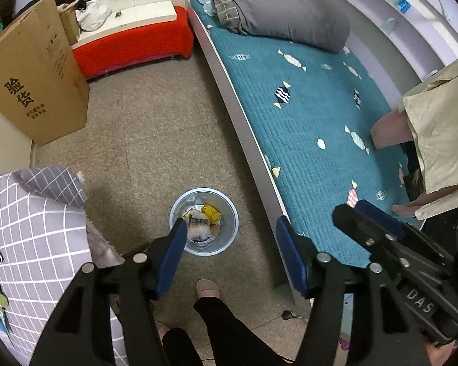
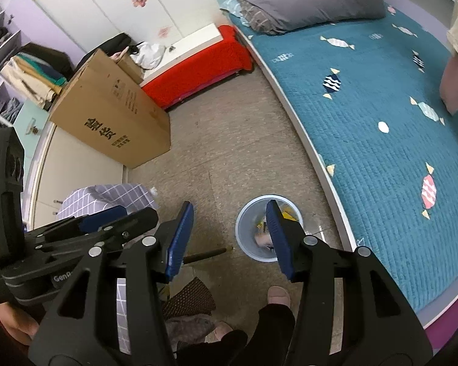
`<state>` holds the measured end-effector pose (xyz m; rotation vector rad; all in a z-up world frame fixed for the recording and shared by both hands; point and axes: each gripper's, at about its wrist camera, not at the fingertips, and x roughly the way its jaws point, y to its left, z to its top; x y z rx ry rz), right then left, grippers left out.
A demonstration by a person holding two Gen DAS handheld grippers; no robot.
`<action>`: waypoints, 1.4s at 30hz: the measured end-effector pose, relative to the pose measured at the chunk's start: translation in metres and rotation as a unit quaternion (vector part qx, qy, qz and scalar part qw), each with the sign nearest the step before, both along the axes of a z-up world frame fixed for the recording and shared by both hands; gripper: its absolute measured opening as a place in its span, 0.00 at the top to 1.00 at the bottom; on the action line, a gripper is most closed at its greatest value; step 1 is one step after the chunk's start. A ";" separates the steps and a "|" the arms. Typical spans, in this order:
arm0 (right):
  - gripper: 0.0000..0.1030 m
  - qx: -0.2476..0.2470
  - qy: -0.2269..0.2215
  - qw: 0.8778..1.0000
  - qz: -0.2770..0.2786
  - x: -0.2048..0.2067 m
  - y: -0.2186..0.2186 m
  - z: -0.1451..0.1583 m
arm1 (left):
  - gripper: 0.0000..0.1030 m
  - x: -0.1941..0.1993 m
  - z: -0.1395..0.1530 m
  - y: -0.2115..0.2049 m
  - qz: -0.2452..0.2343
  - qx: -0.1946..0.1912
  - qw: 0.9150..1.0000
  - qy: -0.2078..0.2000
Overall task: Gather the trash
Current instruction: 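Carry the plastic bag and brown scrap to the wastebasket and open both grippers, then move both open grippers back over the table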
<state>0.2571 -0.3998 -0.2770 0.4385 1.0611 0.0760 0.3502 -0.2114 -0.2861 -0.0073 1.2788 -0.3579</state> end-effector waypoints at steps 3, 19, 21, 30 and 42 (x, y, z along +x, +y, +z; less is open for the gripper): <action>0.51 0.000 -0.008 1.000 0.012 -0.004 0.014 0.007 | 0.42 -0.011 0.007 0.015 0.017 -0.001 1.000 -0.007; 0.51 -0.009 -0.051 0.992 0.117 -0.058 0.175 0.047 | 0.42 -0.109 0.053 0.184 0.134 -0.035 0.989 -0.054; 0.51 -0.008 -0.056 0.990 0.129 -0.066 0.199 0.050 | 0.42 -0.124 0.058 0.212 0.149 -0.039 0.986 -0.057; 0.50 0.008 -0.073 0.982 0.172 -0.097 0.311 0.054 | 0.41 -0.184 0.066 0.327 0.185 -0.038 0.980 -0.070; 0.49 -0.008 -0.049 0.971 0.233 -0.091 0.406 0.042 | 0.41 -0.188 0.050 0.424 0.228 -0.041 0.971 -0.056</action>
